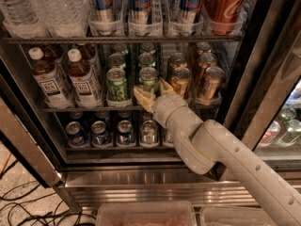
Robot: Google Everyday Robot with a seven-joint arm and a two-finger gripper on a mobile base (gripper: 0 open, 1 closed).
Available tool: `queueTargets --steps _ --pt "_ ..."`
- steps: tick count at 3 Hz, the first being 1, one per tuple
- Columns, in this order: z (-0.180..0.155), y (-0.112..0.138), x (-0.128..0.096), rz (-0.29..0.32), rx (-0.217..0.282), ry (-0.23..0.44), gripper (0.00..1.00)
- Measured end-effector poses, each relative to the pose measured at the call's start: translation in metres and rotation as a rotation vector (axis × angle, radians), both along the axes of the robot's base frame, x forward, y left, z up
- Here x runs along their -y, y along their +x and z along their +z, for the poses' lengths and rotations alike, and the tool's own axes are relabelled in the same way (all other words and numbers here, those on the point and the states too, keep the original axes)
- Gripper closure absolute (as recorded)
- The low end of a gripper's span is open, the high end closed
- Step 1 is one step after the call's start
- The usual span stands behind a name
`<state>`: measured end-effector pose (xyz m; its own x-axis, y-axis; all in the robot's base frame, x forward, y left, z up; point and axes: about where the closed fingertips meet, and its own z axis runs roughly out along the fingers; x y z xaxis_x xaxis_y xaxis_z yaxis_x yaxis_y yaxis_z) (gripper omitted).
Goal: Pick green can from middle shelf of fridge
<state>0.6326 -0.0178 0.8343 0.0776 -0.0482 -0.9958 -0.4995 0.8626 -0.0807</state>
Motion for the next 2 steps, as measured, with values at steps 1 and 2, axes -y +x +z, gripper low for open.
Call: queueTargets --steps 1,2 --pt "0.000 0.000 0.000 0.000 0.000 0.000 0.97" --pt "0.016 -0.007 -0.001 0.004 0.032 -0.007 1.00"
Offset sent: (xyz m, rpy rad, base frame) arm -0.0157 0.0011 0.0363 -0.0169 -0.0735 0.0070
